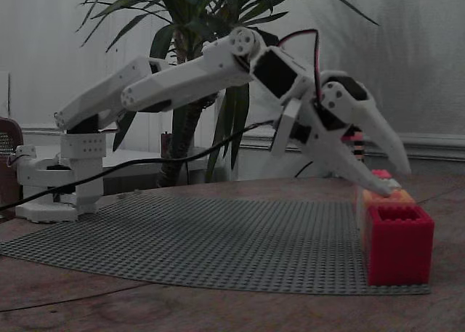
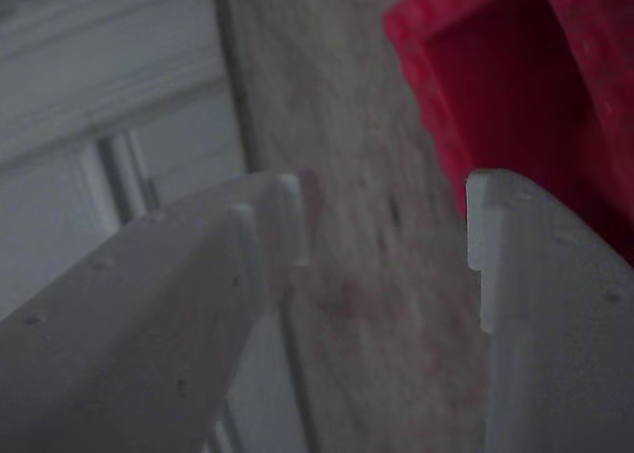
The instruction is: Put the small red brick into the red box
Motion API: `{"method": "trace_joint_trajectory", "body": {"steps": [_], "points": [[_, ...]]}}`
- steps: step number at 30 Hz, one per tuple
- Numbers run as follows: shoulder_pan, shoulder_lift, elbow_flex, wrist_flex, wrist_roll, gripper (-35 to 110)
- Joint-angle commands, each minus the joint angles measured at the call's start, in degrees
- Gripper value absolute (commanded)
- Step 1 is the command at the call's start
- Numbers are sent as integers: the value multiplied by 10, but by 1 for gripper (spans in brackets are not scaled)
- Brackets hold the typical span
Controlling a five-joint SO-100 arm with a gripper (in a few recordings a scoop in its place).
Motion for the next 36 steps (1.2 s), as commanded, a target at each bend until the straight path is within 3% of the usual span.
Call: {"method": "trace_joint_trajectory", "body": {"steps": [1, 7, 20, 27, 36], "points": [[-11, 147, 84, -7, -4, 2], [-46, 428, 382, -6, -12, 1], [-145, 969, 1070, 41, -153, 1], [-161, 1187, 1310, 74, -82, 1], [-166, 1435, 1484, 96, -46, 0]]}}
